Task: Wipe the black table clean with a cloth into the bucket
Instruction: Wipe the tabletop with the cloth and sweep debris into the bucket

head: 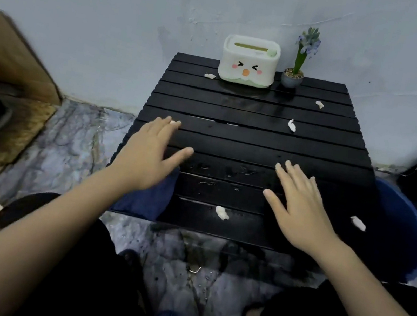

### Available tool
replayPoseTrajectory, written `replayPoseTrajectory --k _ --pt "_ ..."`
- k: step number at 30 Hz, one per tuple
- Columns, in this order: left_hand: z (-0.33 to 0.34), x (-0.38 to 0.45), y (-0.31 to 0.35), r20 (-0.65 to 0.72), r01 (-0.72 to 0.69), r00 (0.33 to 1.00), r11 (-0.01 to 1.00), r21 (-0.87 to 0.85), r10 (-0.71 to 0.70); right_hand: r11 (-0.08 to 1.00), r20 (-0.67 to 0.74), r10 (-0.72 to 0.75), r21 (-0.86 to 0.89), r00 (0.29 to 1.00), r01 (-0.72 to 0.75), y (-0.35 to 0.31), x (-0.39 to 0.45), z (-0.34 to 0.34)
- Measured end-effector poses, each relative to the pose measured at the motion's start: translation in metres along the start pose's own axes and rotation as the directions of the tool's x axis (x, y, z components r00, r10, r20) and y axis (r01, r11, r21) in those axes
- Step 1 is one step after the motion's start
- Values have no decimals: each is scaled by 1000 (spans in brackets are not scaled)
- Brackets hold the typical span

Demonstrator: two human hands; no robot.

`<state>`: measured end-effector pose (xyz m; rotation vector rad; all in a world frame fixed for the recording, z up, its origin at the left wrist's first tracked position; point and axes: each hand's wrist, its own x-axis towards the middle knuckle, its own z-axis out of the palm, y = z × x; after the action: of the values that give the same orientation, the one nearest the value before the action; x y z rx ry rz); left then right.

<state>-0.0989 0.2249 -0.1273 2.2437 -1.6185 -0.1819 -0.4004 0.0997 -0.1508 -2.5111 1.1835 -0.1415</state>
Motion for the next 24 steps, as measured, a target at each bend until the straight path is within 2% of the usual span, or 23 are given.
replayPoseTrajectory --k 4,10,13,17,24 --pt "30 -71 -17 76 196 976 977 88 -203 995 52 19 -97 998 -14 8 -31 23" --pt "62 -75 -7 -16 265 963 939 220 -269 975 24 14 -223 1000 -9 12 -34 34" --pt "72 -62 4 -7 226 973 943 245 -231 972 25 10 -236 1000 -4 12 -33 34" --pt "80 -34 26 73 139 985 966 218 -158 968 22 9 -253 1000 -3 11 -34 35" --pt "108 45 91 196 -154 972 981 115 130 962 -24 -3 -273 1000 -4 15 -32 40"
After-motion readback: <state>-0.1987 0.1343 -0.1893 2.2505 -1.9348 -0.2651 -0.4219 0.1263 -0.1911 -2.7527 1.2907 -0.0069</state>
